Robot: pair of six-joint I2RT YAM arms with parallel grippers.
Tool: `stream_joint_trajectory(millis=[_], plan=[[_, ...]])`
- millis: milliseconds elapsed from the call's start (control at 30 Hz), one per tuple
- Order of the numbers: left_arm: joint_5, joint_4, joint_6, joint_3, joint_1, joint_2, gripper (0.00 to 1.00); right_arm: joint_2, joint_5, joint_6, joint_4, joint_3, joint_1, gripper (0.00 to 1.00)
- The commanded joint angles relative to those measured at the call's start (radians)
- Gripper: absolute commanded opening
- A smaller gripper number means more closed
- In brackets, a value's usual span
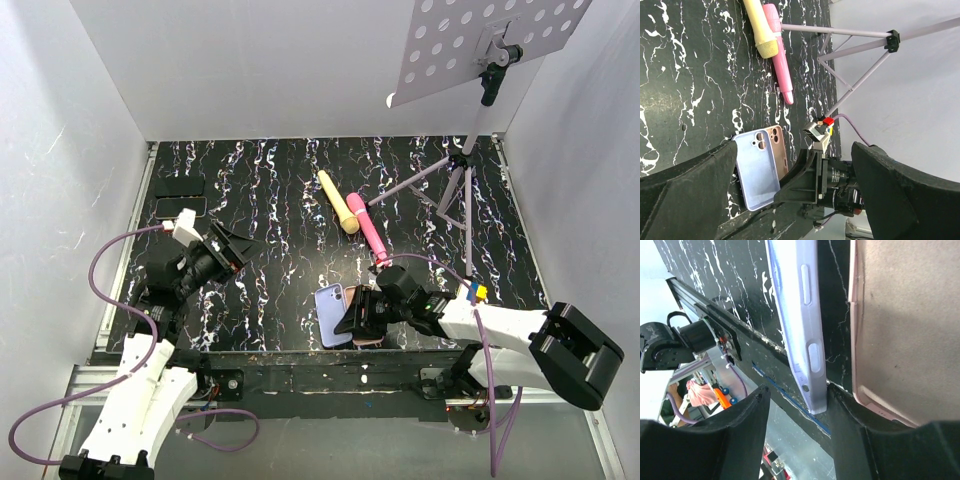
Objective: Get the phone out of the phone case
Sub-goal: Place the phone case at the center of the board.
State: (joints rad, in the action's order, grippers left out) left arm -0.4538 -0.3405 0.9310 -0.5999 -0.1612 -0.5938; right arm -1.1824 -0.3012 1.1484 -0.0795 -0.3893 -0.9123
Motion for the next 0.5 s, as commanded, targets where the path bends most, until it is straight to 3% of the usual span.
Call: stream_joint_trajectory(millis=[0, 300, 467], plan=[[-0.014, -0.009, -0.032, -0.034, -0.004, -0.011, 0.98, 0.017, -0.038, -0.025, -0.013, -0.042, -0.008, 0.56], [-0.014, -0.009, -0.047, -0.052, -0.004, -0.035, 0.98, -0.031, -0.018, -0.079, 0.02, -0.1, -0.011, 0.61], [-0.02, -0.011, -0.055, -0.055, -0.004, -0.046, 0.98, 0.036, 0.06, -0.13, 0.167, -0.14, -0.011, 0.65]])
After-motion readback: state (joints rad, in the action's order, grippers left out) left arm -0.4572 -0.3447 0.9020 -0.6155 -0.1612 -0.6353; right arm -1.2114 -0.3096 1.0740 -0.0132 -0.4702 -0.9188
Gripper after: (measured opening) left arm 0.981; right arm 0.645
